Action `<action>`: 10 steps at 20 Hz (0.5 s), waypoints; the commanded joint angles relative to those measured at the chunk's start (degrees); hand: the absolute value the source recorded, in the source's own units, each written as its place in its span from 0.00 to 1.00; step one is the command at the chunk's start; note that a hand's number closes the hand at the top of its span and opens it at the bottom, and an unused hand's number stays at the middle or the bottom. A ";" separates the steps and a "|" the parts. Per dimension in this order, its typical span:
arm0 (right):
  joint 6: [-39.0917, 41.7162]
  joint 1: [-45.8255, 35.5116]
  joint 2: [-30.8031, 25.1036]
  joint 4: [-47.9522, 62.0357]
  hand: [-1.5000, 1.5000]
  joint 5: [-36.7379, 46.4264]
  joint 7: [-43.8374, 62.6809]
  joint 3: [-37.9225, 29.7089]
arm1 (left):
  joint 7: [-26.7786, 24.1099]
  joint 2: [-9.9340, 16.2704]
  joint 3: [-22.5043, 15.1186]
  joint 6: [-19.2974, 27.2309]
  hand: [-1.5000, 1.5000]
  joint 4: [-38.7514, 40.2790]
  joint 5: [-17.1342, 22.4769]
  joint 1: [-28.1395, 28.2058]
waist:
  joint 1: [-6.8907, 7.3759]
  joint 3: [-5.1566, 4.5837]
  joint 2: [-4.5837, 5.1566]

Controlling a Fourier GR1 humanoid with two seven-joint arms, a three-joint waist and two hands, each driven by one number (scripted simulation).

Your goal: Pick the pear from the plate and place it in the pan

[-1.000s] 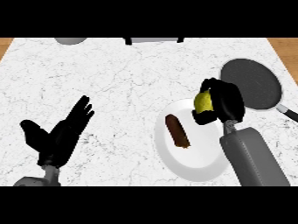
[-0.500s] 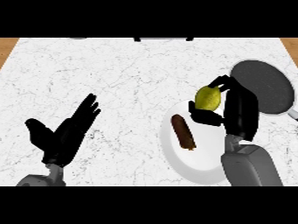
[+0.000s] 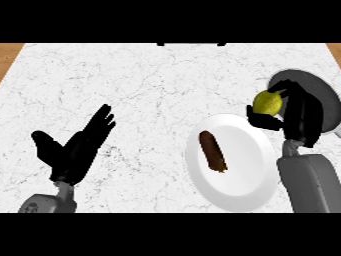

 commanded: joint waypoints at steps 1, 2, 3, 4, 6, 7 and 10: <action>-5.71 -3.76 -4.55 10.75 1.00 -0.90 -5.83 -5.74 | 2.37 1.71 0.79 -1.31 0.50 -4.99 0.92 1.91 | 0.72 0.04 0.09; -8.11 -5.34 -5.72 13.84 1.00 -3.42 -9.16 -7.93 | -0.65 -1.65 -0.58 0.38 0.50 1.18 -1.66 -0.89 | 0.41 0.04 0.25; -10.91 -7.27 -2.83 16.47 1.00 -0.09 -6.81 -6.38 | 0.88 -3.61 -3.18 3.51 0.50 -2.99 -3.84 1.94 | 0.62 0.04 0.11; -13.20 -5.03 -5.59 17.35 1.00 -1.80 -10.53 -8.61 | -2.12 -2.57 -1.20 0.84 0.50 1.26 -2.85 0.22 | 0.38 0.04 0.23; -16.11 -8.88 -7.70 22.09 1.00 -1.81 -9.92 -11.93 | 3.06 0.21 0.55 -1.02 0.50 -3.60 0.63 0.79 | 0.94 0.07 0.23; -20.65 -8.97 -7.14 25.77 1.00 -2.97 -13.55 -12.71 | 0.16 -1.60 -1.67 0.90 0.50 -0.95 -3.43 0.48 | 0.88 0.09 0.35; -21.91 -16.38 -12.23 34.72 1.00 -7.48 -16.62 -18.06 | 1.24 -2.03 -0.23 0.34 0.50 -0.56 -1.53 -1.88 | 1.49 0.13 0.70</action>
